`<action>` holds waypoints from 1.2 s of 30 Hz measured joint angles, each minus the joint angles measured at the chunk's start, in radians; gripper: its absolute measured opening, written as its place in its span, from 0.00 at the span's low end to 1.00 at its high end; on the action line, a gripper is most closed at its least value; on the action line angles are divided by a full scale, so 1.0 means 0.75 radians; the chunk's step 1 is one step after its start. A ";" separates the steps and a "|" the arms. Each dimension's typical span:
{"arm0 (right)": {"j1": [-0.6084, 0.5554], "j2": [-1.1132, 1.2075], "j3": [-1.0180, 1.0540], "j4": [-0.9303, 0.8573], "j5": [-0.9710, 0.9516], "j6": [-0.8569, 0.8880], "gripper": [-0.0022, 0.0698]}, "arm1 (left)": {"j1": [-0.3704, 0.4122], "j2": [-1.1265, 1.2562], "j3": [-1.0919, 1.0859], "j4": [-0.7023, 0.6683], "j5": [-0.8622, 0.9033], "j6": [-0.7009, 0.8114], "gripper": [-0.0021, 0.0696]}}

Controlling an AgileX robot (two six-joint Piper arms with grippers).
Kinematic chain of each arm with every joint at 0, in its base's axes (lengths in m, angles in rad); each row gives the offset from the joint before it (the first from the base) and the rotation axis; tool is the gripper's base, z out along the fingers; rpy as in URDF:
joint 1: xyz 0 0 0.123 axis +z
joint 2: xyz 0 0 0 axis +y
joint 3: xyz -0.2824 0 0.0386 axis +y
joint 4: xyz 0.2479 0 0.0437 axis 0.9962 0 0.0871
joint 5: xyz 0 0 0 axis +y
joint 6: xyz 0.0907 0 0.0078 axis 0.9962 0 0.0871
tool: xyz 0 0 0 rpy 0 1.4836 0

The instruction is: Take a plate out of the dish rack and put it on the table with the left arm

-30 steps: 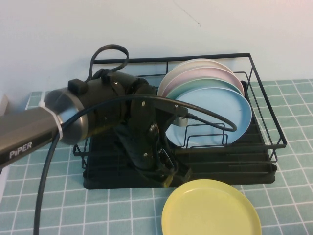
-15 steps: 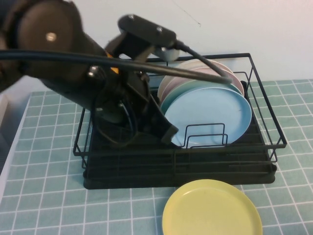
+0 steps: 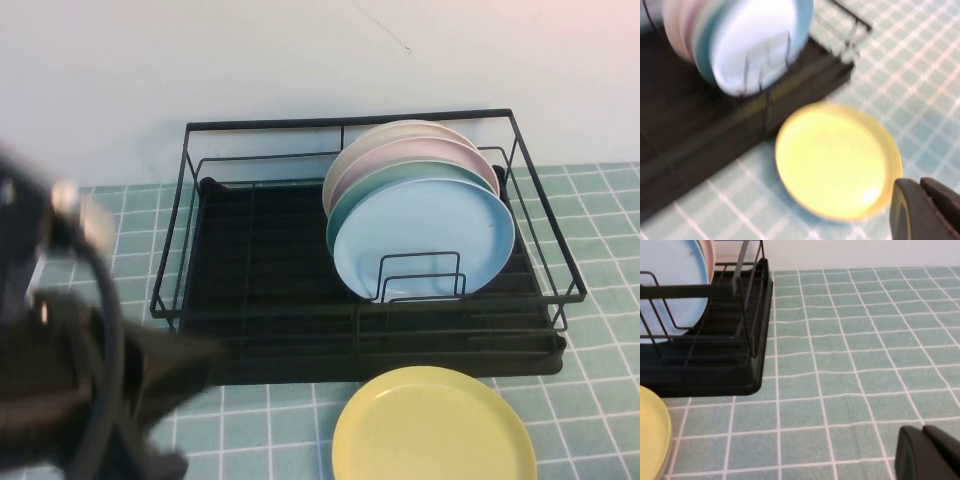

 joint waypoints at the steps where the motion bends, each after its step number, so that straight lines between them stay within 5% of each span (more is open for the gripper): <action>1: 0.000 0.000 0.000 0.000 0.000 0.000 0.03 | 0.000 -0.030 0.065 -0.018 -0.011 0.000 0.03; 14: 0.000 0.000 0.000 0.000 0.000 0.000 0.03 | 0.000 -0.201 0.374 -0.263 0.203 -0.003 0.03; 25: 0.000 0.000 0.000 0.000 0.000 0.000 0.03 | 0.000 -0.204 0.374 -0.238 0.462 0.041 0.03; 36: 0.000 0.000 0.000 0.000 0.000 0.000 0.03 | 0.089 -0.500 0.432 -0.058 0.392 0.163 0.03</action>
